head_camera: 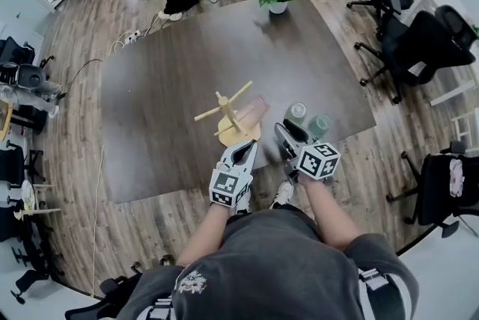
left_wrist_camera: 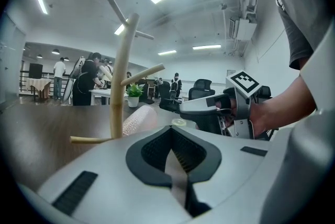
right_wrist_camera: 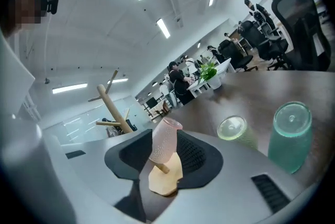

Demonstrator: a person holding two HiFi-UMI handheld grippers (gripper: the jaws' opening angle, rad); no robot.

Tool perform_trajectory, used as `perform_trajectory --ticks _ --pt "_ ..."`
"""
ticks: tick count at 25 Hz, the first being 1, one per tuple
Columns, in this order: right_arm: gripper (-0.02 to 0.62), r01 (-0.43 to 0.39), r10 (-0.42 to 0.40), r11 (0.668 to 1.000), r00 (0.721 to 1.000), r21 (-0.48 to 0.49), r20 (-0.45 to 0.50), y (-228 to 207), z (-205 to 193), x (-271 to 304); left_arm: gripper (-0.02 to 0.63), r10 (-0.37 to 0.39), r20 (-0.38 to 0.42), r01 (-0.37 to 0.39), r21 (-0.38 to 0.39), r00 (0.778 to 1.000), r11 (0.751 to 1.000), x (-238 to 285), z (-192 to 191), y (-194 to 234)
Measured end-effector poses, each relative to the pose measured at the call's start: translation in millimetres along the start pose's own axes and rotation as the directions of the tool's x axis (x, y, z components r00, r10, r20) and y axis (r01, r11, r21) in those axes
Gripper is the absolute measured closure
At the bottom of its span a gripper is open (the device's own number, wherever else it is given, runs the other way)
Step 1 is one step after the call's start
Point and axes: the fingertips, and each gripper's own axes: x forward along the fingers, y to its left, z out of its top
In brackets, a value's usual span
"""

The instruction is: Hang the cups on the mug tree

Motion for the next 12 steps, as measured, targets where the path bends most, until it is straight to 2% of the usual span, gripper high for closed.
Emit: perform_trajectory --ticks 3,5,8,12 --pt "0.494 0.002 -0.002 0.996 1.000 -0.085 0.003 6 -1 -10 0.600 -0.029 0.007 0.029 -0.005 1.000 1.000 4 3 -7" --pt "0.528 0.015 -0.017 0.981 1.000 -0.191 -0.007 11 -2 -17 0.600 -0.043 0.016 0.043 -0.011 0.999 0.999 7 6 -11" --pt "0.565 0.069 -0.068 0.935 0.998 -0.348 0.015 17 1 -27 0.600 -0.054 0.050 0.055 -0.029 0.997 0.998 7 15 -14" --pt "0.569 0.104 -0.101 0.858 0.994 -0.503 0.033 26 6 -40 0.600 -0.076 0.077 0.079 -0.029 0.994 0.996 12 23 -18"
